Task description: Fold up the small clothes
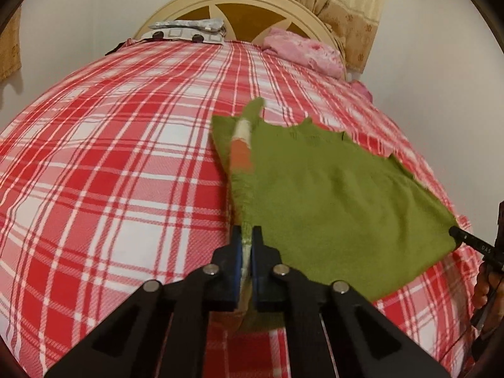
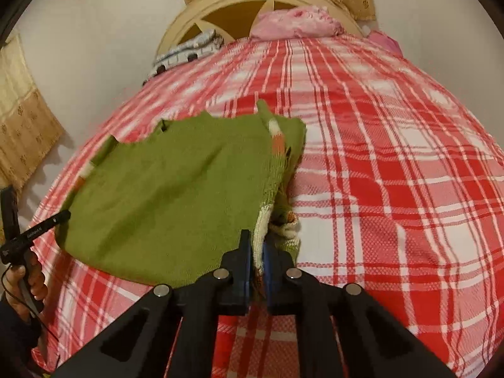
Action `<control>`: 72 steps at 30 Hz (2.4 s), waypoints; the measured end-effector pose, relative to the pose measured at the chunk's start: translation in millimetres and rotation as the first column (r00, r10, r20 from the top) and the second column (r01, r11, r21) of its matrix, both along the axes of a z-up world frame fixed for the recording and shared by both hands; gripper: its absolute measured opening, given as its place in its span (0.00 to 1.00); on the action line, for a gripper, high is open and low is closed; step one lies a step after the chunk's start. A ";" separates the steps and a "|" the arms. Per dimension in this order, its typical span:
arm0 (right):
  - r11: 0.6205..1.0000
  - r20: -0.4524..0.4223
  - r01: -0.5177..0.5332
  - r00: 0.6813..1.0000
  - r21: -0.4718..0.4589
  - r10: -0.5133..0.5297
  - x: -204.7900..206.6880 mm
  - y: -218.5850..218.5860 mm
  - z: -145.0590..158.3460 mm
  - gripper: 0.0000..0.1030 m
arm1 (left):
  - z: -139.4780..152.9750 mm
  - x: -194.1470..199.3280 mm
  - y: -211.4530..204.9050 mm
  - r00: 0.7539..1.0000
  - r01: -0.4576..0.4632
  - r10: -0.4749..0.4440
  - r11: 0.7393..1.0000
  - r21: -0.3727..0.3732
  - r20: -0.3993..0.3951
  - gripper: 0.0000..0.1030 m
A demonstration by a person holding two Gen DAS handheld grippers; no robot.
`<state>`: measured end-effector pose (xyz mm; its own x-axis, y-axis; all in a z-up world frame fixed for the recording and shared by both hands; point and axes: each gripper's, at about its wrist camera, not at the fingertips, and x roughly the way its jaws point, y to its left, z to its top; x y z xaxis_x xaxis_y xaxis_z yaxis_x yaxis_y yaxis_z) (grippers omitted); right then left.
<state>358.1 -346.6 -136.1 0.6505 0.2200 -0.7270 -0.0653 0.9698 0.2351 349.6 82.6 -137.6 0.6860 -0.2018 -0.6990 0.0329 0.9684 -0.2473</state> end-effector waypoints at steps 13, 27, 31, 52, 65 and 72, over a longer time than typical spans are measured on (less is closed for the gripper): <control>1.000 -0.090 0.002 0.996 0.025 0.001 -11.2 -8.5 -29.0 0.06 | -16.7 -10.1 6.6 1.000 -0.015 0.015 1.000 0.020 -0.026 0.11; 0.997 0.085 -0.058 0.994 -0.052 0.062 36.3 19.5 37.5 0.63 | 19.9 39.8 -1.9 0.994 -0.048 0.024 0.973 0.227 0.105 0.53; 0.992 0.020 -0.121 0.993 0.032 0.120 93.2 40.1 18.8 0.63 | 2.2 78.9 -7.7 0.999 -0.047 0.039 0.960 0.276 0.032 0.54; 0.994 0.000 0.106 0.994 -0.019 -0.106 93.8 20.4 -2.2 0.69 | -38.4 94.3 5.4 0.991 -0.106 0.131 0.917 0.386 -0.039 0.63; 0.975 -0.058 -0.022 0.998 -0.222 0.009 90.0 59.6 -34.2 0.69 | -41.4 93.6 14.7 0.989 -0.105 0.132 0.936 0.335 -0.059 0.72; 0.966 -0.052 -0.006 0.999 -0.260 -0.008 87.5 54.2 -34.9 0.69 | -37.7 67.8 32.5 0.990 -0.112 0.133 0.948 0.298 -0.052 0.75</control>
